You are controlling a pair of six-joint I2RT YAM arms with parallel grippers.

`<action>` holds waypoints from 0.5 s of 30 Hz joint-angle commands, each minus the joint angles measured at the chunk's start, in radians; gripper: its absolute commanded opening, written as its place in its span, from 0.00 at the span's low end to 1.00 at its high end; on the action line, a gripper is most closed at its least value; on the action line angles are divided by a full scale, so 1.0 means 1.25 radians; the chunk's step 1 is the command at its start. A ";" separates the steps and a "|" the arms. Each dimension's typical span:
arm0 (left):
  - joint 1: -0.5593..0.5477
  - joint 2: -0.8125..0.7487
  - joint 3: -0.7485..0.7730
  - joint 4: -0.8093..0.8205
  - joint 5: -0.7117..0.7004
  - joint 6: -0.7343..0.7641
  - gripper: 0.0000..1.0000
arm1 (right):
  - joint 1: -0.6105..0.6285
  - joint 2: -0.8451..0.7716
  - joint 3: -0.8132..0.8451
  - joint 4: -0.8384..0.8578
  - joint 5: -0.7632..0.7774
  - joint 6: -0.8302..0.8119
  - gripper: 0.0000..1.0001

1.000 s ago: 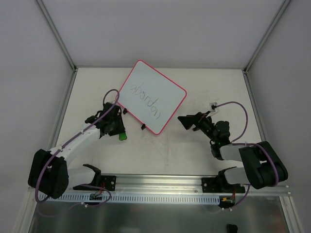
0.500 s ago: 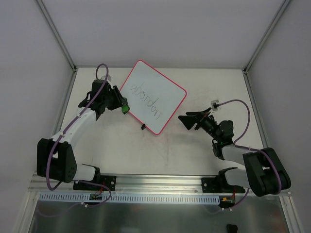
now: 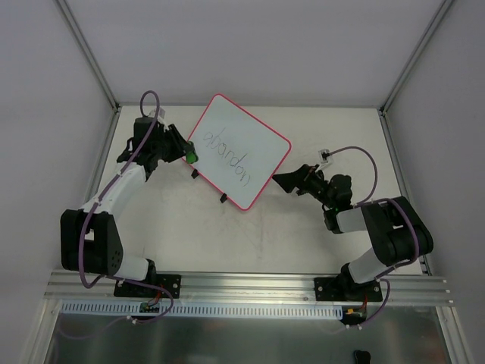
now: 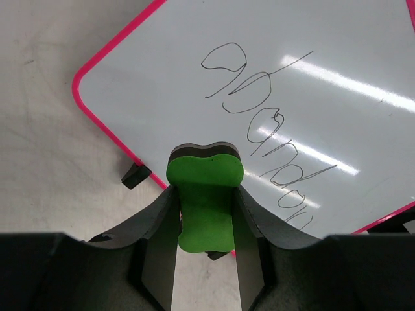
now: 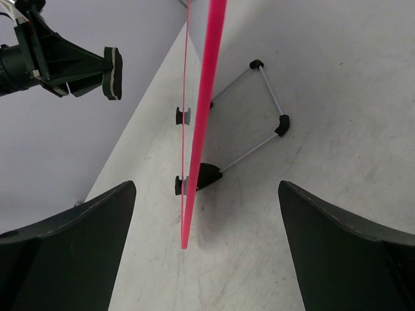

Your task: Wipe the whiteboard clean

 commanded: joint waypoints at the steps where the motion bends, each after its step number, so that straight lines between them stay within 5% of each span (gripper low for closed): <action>1: 0.017 -0.050 0.007 0.036 0.018 0.018 0.17 | -0.001 0.039 0.061 0.195 -0.010 0.017 0.95; 9: 0.052 -0.055 -0.026 0.052 0.024 0.041 0.17 | 0.011 0.074 0.141 0.194 -0.025 0.041 0.82; 15: 0.054 -0.009 0.008 0.063 0.106 0.073 0.17 | 0.015 0.117 0.197 0.195 -0.030 0.077 0.44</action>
